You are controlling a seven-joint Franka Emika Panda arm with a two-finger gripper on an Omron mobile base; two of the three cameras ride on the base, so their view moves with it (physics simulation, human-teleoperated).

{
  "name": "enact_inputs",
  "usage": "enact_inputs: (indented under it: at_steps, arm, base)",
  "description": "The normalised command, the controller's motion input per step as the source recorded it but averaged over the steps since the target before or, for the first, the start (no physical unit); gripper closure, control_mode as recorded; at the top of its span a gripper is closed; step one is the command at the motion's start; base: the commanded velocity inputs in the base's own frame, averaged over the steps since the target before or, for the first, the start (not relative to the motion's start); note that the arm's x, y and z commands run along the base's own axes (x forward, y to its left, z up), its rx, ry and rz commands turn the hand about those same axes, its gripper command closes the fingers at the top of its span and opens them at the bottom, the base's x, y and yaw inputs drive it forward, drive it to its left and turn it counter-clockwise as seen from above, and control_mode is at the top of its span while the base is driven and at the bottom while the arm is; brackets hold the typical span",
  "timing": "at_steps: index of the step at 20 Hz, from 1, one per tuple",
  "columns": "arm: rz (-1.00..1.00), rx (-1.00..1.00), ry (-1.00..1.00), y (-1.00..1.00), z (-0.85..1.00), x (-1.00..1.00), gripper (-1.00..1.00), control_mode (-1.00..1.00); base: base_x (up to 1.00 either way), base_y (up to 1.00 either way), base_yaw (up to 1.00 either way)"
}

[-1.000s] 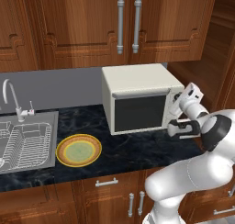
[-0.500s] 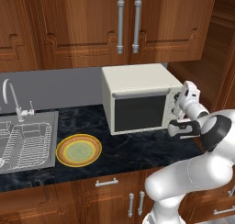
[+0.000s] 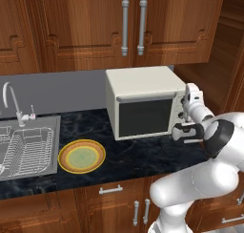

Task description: Pull the toaster oven rack outwards. Pick up the baguette from the plate and place it on the toaster oven rack. Close the toaster oven door fully and set the temperature to the lowest setting.

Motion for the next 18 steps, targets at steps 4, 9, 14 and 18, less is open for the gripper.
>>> enact_inputs:
  at_steps: [4,9,14,18]
  arm:
    - [0.07,-0.22,-0.05,0.03,-0.04,-0.14,1.0,-1.0]
    - [0.08,-0.23,-0.06,0.05,-0.08,-0.14,1.0,-1.0]
    - [0.07,-0.26,-0.07,0.13,-0.07,-0.14,1.0,-1.0]
    - [0.07,-0.25,-0.07,0.13,-0.03,-0.14,1.0,-1.0]
  base:
    - [0.0,0.0,0.0]
    - [0.0,0.0,0.0]
    - [0.0,0.0,0.0]
    - [0.0,0.0,0.0]
